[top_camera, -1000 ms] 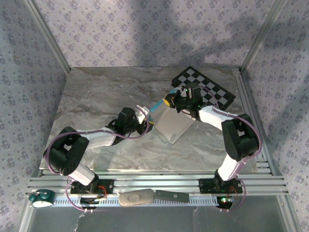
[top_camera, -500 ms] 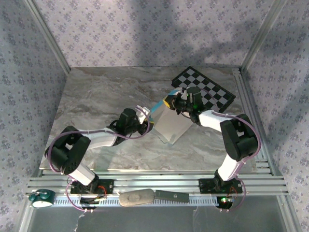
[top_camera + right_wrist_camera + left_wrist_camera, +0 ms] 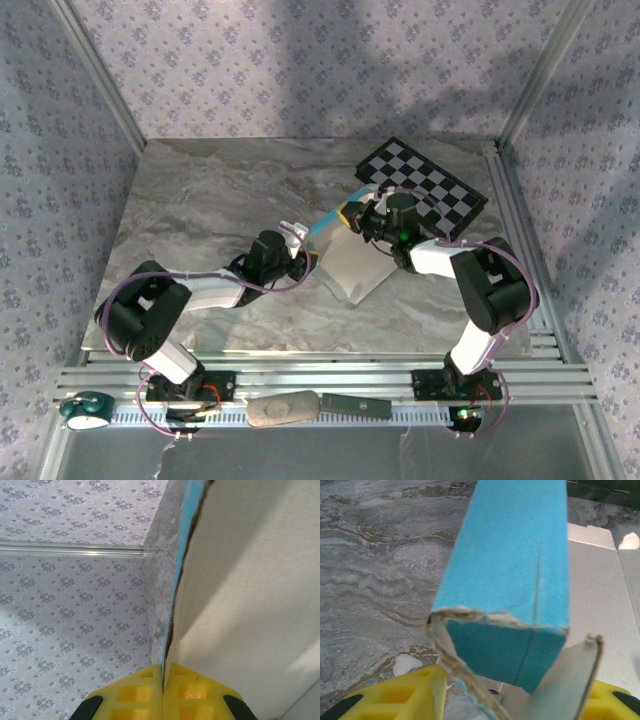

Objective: Fold the paper box

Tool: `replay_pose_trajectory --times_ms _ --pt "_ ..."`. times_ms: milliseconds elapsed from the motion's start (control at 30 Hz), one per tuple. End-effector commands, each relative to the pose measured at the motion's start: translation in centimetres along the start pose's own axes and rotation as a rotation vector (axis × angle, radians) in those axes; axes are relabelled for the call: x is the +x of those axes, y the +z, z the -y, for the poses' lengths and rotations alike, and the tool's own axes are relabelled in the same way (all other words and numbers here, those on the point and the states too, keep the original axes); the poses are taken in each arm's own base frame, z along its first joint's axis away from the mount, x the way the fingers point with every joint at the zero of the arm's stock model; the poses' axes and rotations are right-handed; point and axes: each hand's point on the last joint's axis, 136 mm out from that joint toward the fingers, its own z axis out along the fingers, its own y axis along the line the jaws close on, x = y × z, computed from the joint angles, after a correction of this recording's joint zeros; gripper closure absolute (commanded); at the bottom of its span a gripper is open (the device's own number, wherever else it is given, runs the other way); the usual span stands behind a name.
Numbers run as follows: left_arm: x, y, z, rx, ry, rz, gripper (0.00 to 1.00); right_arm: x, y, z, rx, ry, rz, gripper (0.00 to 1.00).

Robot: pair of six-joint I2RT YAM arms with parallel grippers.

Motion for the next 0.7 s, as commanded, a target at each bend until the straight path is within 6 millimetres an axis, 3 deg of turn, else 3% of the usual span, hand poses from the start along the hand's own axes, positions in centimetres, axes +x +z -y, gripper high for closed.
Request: replay_pose_trajectory --times_ms 0,300,667 --pt "-0.8 0.1 -0.2 -0.023 -0.03 0.04 0.57 0.2 -0.3 0.7 -0.018 -0.031 0.026 1.0" --pt "-0.6 0.6 0.4 -0.046 -0.049 0.037 0.6 0.5 -0.3 1.7 -0.031 -0.019 0.04 1.0" --pt "-0.6 0.7 0.1 -0.16 -0.118 0.058 0.76 0.6 -0.1 1.6 -0.026 -0.009 0.048 1.0"
